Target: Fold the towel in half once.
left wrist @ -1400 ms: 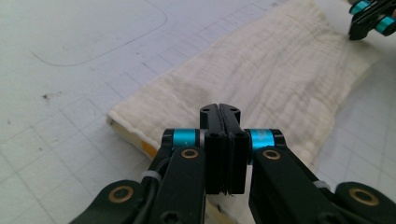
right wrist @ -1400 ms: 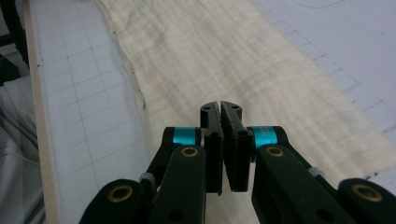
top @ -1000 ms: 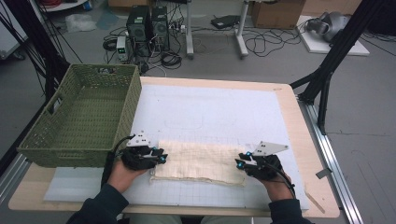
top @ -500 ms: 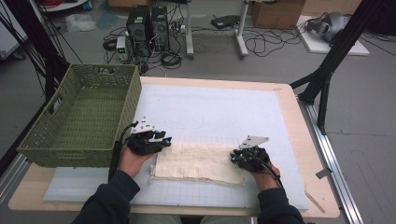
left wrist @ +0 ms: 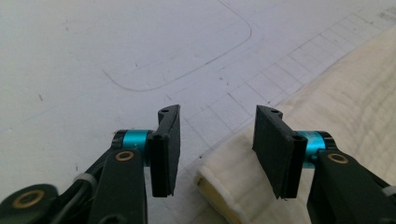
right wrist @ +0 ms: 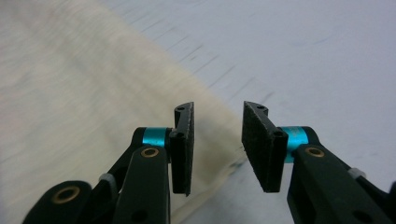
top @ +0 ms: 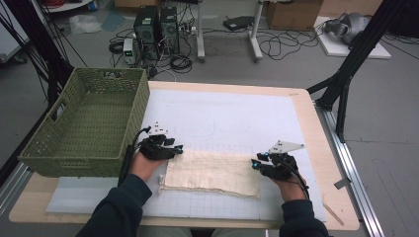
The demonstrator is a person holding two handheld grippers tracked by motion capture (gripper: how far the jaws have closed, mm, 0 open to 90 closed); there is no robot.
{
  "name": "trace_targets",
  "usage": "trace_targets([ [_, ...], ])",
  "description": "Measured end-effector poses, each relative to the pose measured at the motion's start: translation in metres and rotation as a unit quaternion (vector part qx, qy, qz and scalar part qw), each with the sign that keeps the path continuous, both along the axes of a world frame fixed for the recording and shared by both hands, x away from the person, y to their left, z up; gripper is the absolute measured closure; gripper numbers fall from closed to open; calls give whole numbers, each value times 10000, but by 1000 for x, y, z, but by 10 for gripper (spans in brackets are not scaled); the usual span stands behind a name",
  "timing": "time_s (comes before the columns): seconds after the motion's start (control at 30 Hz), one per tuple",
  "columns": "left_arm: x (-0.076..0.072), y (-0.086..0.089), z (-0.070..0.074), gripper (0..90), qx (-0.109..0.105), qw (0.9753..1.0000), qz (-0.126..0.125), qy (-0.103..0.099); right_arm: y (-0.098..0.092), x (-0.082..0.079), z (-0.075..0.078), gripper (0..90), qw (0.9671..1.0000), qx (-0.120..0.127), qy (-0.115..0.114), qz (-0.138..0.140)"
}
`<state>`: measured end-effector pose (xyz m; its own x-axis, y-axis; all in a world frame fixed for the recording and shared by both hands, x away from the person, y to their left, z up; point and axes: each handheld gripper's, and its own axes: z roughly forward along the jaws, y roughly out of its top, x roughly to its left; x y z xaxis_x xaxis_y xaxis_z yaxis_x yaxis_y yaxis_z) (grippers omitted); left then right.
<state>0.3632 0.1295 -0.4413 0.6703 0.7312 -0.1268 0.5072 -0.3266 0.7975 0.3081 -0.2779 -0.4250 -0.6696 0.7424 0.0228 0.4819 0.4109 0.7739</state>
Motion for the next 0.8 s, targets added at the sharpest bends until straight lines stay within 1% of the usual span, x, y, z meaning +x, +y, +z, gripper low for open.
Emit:
trace_targets([
  [0.03, 1, 0, -1, 551, 25, 10000, -29, 38, -2, 4, 1, 642, 9998, -24, -92, -154],
  [0.07, 1, -1, -2, 559, 46, 10000, -40, 78, -3, 8, 2, 642, 9994, -102, -129, -315],
  [0.1, 1, -2, -3, 566, 103, 9999, -71, 88, -4, 12, 1, 636, 9987, -149, -107, -483],
  [0.13, 1, -3, -4, 573, 137, 9998, -90, 104, -5, 17, -1, 626, 9982, -144, -49, -575],
  [0.17, 1, -3, -5, 588, 155, 9997, -153, 145, -4, 21, -4, 618, 9982, -122, 30, -592],
  [0.2, 1, -4, -6, 606, 181, 9995, -189, 163, -3, 24, -7, 608, 9984, -65, 137, -549],
  [0.23, 0, -4, -6, 612, 216, 9995, -203, 118, -2, 27, -10, 607, 9986, -75, 230, -481],
  [0.27, 0, -4, -6, 634, 236, 9994, -233, 134, 1, 28, -12, 608, 9986, -143, 313, -413],
  [0.3, 0, -4, -6, 662, 262, 9994, -222, 92, 3, 28, -15, 618, 9985, -225, 395, -314],
  [0.33, -1, -3, -6, 694, 283, 9993, -221, 82, 4, 28, -17, 642, 9982, -334, 429, -254],
  [0.37, -1, -1, -6, 783, 177, 9992, -332, 144, 4, 27, -16, 677, 9985, -312, 419, -181],
  [0.4, -2, -1, -6, 853, 177, 9992, -315, 156, 4, 27, -16, 726, 9985, -327, 413, -140],
  [0.43, -3, -1, -6, 861, 189, 9993, -293, 136, 4, 26, -16, 809, 9984, -282, 486, -50],
  [0.47, -3, -1, -5, 866, 240, 9993, -254, 93, 5, 25, -16, 847, 9984, -299, 481, 13],
  [0.53, -4, 2, -3, 870, 156, 9998, -68, -61, 8, 23, -14, 864, 9982, -451, 384, 50],
  [0.6, -5, 6, 0, 871, 21, 9998, 103, -193, 7, 22, -13, 867, 9982, -545, 246, -11],
  [0.63, -5, 7, 1, 871, -44, 9995, 164, -276, 6, 22, -12, 867, 9985, -495, 212, -53],
  [0.7, -6, 7, 4, 871, -97, 9987, 258, -436, 5, 23, -9, 867, 9990, -444, 42, -93],
  [0.73, -6, 7, 5, 871, -158, 9981, 320, -501, 6, 23, -9, 867, 9989, -465, -13, -98],
  [0.8, -6, 7, 6, 871, -212, 9973, 408, -579, 7, 24, -8, 868, 9985, -513, -161, -138],
])
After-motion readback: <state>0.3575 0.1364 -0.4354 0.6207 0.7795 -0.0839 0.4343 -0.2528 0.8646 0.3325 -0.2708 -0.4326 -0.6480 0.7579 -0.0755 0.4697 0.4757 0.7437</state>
